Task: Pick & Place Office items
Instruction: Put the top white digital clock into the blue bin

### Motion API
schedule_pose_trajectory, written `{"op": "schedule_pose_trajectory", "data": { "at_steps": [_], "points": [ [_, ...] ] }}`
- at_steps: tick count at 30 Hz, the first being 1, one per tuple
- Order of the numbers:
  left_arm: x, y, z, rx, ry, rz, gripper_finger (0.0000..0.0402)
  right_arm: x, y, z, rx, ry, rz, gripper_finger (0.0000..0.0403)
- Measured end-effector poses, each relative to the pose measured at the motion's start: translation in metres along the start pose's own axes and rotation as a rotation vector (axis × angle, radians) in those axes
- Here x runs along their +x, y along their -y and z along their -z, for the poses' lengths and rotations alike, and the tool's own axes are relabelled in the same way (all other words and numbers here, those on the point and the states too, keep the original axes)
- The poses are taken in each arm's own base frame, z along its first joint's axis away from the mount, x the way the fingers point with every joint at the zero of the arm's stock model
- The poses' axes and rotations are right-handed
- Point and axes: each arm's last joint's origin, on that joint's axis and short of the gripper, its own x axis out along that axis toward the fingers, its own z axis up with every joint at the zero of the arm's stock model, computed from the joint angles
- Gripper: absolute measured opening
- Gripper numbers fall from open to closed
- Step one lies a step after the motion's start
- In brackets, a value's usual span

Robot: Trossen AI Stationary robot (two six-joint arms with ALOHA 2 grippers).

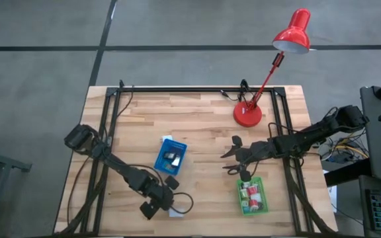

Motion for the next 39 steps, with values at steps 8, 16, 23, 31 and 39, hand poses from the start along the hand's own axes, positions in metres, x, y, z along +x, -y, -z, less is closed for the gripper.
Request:
{"op": "schedule_pose_trajectory", "data": {
  "at_steps": [8, 16, 23, 31, 39],
  "points": [
    [-0.005, 0.002, 0.0, -0.012, -0.017, -0.062, 0.013, 0.0, 0.0, 0.0, -0.001, 0.0, 0.0, 0.0203],
    [-0.007, 0.003, 0.0, -0.023, -0.019, -0.073, 0.013, 0.0, 0.0, 0.0, -0.002, 0.0, 0.0, 0.0203],
    [-0.03, 0.003, -0.005, -0.036, 0.031, -0.146, 0.013, 0.0, 0.0, 0.0, -0.015, 0.0, 0.0, 0.0203],
    [-0.053, 0.002, 0.01, -0.073, 0.17, -0.257, 0.013, 0.0, 0.0, 0.0, -0.031, 0.002, 0.0, 0.0203],
    [-0.069, 0.002, 0.045, -0.148, 0.483, -0.415, 0.013, 0.0, 0.0, -0.005, -0.082, 0.058, -0.001, 0.0203]
  ]
}}
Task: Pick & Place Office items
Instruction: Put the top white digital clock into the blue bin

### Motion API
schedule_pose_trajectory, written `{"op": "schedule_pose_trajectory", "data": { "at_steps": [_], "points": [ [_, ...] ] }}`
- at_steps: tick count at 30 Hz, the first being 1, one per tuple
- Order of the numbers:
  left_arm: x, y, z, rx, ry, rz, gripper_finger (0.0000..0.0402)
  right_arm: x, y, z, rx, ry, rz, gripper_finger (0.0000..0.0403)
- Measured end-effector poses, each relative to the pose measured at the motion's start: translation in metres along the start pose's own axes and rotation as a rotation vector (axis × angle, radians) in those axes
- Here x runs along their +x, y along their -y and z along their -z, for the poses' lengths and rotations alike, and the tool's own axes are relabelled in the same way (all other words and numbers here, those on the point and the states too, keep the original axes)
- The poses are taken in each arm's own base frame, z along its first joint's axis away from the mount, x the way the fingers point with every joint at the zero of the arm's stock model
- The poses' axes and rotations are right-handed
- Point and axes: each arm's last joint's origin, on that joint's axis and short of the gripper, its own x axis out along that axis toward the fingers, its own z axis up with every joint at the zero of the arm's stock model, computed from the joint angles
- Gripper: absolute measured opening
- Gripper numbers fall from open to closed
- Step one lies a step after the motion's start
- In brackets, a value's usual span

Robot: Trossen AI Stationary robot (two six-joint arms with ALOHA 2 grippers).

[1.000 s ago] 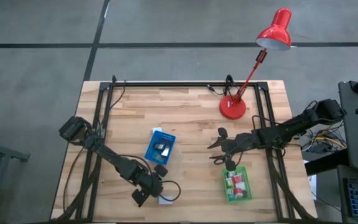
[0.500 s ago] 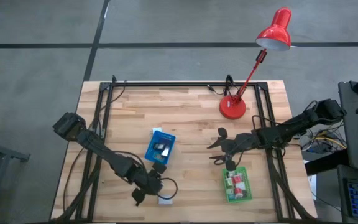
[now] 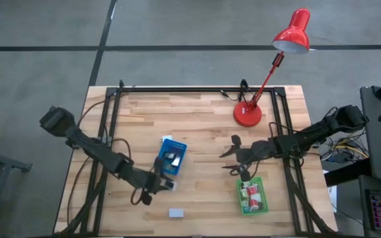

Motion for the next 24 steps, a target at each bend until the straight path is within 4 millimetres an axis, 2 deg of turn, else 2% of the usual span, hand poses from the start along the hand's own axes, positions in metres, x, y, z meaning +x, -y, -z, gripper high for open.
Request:
{"op": "schedule_pose_trajectory", "data": {
  "at_steps": [7, 14, 17, 24],
  "points": [
    [-0.012, -0.015, 0.026, -0.008, 0.148, -0.146, 0.013, -0.001, 0.002, -0.015, -0.104, 0.153, 0.052, 0.0203],
    [-0.01, -0.036, 0.033, 0.014, 0.174, -0.249, 0.013, -0.005, 0.004, -0.023, -0.223, 0.277, 0.131, 0.0203],
    [-0.009, -0.046, 0.036, 0.013, 0.16, -0.273, 0.013, -0.008, 0.004, -0.022, -0.253, 0.331, 0.148, 0.0203],
    [-0.006, -0.064, 0.047, -0.04, 0.126, -0.288, 0.013, -0.013, 0.009, -0.004, -0.243, 0.351, 0.173, 0.0203]
  ]
}}
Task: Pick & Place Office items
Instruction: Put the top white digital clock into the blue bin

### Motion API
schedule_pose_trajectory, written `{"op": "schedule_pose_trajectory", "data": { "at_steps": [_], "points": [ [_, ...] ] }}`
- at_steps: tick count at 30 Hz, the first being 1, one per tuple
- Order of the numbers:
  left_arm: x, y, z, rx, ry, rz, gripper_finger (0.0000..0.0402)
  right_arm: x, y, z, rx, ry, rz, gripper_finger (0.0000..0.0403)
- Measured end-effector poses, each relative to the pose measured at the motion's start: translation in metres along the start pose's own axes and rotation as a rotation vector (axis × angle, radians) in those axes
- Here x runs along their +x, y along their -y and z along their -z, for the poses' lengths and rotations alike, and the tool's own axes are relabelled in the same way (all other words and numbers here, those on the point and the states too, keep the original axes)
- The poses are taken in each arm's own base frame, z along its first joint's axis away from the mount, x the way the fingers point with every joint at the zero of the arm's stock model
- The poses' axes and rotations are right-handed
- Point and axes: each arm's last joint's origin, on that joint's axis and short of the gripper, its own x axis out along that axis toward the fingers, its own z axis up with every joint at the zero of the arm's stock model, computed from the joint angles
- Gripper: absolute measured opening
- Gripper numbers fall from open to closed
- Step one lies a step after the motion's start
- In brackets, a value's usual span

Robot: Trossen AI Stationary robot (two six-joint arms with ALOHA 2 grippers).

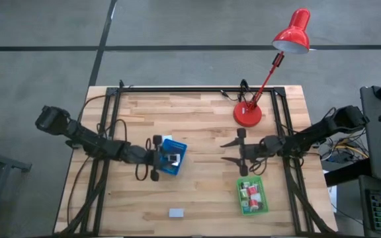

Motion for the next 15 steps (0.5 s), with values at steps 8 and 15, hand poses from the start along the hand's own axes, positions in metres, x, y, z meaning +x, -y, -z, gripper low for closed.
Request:
{"op": "schedule_pose_trajectory", "data": {
  "at_steps": [8, 15],
  "points": [
    [0.002, -0.007, 0.01, -0.074, -0.075, 0.01, 0.013, -0.009, 0.0, 0.008, 0.018, 0.031, 0.012, 0.0203],
    [0.004, -0.013, 0.02, -0.153, -0.151, 0.031, 0.013, -0.009, 0.0, 0.008, 0.022, 0.033, 0.013, 0.0203]
  ]
}}
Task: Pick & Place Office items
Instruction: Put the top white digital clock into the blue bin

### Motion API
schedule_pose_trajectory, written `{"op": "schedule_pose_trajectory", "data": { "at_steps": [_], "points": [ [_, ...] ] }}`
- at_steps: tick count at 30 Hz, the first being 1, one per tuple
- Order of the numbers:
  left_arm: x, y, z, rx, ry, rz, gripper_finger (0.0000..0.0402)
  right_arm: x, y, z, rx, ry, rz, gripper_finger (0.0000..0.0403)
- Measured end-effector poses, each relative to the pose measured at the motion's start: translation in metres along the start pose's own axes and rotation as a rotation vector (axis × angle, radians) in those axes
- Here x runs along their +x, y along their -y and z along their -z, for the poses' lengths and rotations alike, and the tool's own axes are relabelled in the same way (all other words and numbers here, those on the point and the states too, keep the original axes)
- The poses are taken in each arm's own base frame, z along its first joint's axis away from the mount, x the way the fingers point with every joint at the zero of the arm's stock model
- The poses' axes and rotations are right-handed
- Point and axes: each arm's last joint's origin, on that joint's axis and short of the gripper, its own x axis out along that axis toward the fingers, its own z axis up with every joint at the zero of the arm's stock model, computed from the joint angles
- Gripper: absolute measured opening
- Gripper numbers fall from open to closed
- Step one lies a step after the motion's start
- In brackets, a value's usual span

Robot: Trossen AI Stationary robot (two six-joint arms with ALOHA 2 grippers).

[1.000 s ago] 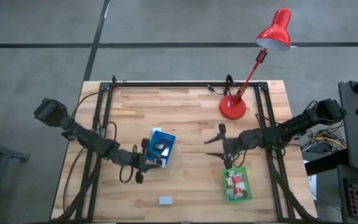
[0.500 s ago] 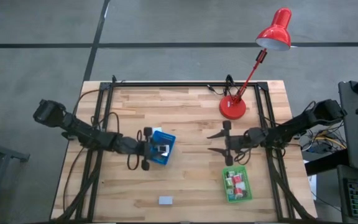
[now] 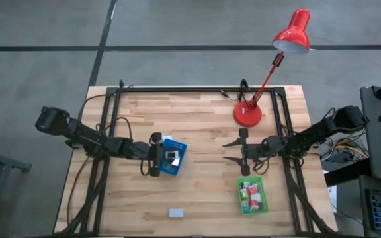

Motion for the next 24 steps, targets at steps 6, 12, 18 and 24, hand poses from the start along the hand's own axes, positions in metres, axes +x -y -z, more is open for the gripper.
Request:
{"op": "schedule_pose_trajectory", "data": {
  "at_steps": [6, 12, 18, 24],
  "points": [
    [0.0001, 0.0006, 0.0054, -0.056, -0.053, 0.048, 0.013, 0.0001, 0.0, -0.0001, 0.0, 0.001, 0.0, 0.0203],
    [-0.0001, 0.0019, 0.0087, -0.094, -0.092, 0.086, 0.013, 0.0001, 0.0001, -0.0004, 0.001, 0.003, 0.001, 0.0203],
    [0.0004, 0.0023, 0.0081, -0.103, -0.16, 0.117, 0.013, 0.0002, 0.0004, -0.0007, 0.001, 0.003, 0.008, 0.0203],
    [0.0003, 0.0029, 0.0087, -0.111, -0.17, 0.135, 0.013, 0.0002, 0.0007, -0.0006, 0.001, -0.001, 0.019, 0.0203]
  ]
}}
